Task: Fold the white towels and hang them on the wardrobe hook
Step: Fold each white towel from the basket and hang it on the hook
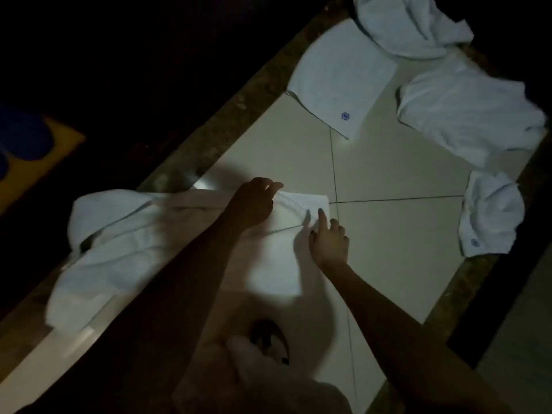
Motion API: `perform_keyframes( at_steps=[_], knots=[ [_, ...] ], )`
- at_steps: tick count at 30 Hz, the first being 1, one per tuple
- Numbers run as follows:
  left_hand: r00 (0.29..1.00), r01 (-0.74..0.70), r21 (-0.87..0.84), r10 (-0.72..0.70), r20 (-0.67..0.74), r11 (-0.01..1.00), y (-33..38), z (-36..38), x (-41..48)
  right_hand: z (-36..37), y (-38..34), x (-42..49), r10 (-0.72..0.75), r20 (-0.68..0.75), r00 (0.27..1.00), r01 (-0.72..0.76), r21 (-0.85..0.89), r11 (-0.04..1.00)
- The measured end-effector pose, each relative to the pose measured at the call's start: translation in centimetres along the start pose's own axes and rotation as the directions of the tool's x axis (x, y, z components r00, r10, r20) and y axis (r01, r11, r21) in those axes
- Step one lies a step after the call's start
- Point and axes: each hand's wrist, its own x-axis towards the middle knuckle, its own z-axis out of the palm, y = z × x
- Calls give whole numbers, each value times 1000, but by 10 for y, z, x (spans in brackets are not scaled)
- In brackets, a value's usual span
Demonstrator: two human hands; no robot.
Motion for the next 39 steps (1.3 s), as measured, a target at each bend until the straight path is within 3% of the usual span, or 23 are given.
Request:
perform_keyframes(
  at_steps=[4, 8, 11, 14, 17, 19, 23, 27, 29, 32, 36, 39],
  knots=[
    [997, -61, -34, 62, 35, 998, -1, 48, 42, 37, 21, 47, 115, -115, 987, -95, 163, 982],
    [932, -335, -35, 326, -159, 941, 8, 78, 84, 71, 27, 81, 97, -293, 951, 24, 383, 923],
    [891, -429, -36, 416, -184, 903, 16, 102, 102, 92, 33, 95, 245, -376, 894, -43, 470, 881],
    [894, -419, -10, 410, -179, 908, 19, 124, 106, 107, 38, 101, 316, -360, 878, -110, 489, 865],
    [898, -412, -32, 399, -187, 911, 17, 132, 109, 113, 39, 106, 335, -365, 869, -87, 554, 828],
    [914, -387, -128, 361, -186, 913, 14, 131, 116, 113, 38, 106, 335, -387, 859, -38, 605, 796],
    [973, -223, -414, 230, -32, 883, 16, 120, 125, 107, 38, 96, 312, -444, 840, 111, 704, 701],
    [994, -60, -662, 107, 32, 747, 32, 83, 115, 76, 34, 67, 336, -473, 814, 247, 807, 536],
    [992, -74, -702, 124, 20, 708, 43, 52, 102, 50, 31, 47, 320, -484, 815, 294, 820, 491],
    [994, 13, -702, 68, 87, 712, 61, -8, 77, 2, 18, 15, 280, -557, 782, 394, 790, 470],
    [976, -118, -651, 209, 64, 750, 85, -100, 36, -64, -3, -25, 185, -692, 698, 534, 675, 509],
    [987, -121, -672, 159, -5, 730, 110, -175, 2, -132, -22, -65, 194, -610, 768, 513, 768, 384]
  ],
)
